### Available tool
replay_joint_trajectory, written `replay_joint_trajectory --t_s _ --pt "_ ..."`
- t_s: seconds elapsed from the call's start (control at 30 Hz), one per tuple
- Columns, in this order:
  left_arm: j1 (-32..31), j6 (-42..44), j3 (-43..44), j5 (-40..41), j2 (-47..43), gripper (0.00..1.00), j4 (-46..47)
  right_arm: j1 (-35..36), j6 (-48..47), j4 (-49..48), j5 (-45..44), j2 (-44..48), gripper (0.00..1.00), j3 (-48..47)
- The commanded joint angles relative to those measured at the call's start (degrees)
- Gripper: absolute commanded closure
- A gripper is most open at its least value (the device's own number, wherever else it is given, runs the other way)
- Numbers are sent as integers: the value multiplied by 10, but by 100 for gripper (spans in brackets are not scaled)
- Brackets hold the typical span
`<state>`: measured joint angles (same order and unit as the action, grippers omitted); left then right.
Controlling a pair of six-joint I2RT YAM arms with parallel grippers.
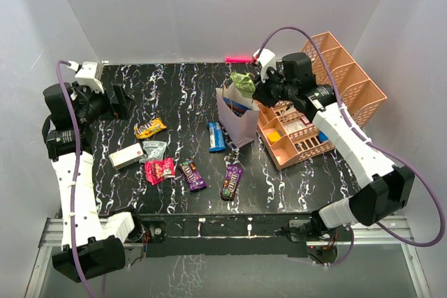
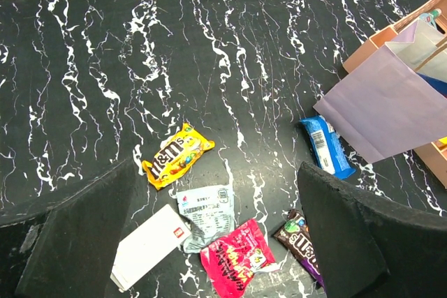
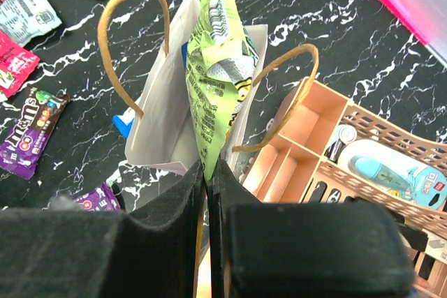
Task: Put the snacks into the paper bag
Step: Place the snack in the paper bag.
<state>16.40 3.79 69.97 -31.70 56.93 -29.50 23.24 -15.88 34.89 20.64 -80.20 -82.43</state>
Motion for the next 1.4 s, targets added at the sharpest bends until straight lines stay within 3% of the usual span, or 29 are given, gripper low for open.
replay_joint_trajectory --t_s 0.0,0.67,1.37 --pt "6 -6 -8 -10 -17 2 20 14 11 -9 -35 -7 92 -12" --pt "21 -27 -13 -42 -12 2 34 53 6 3 -135 -64 92 -40" --pt "27 -24 -18 -47 -22 2 32 65 1 3 -143 -69 90 -19"
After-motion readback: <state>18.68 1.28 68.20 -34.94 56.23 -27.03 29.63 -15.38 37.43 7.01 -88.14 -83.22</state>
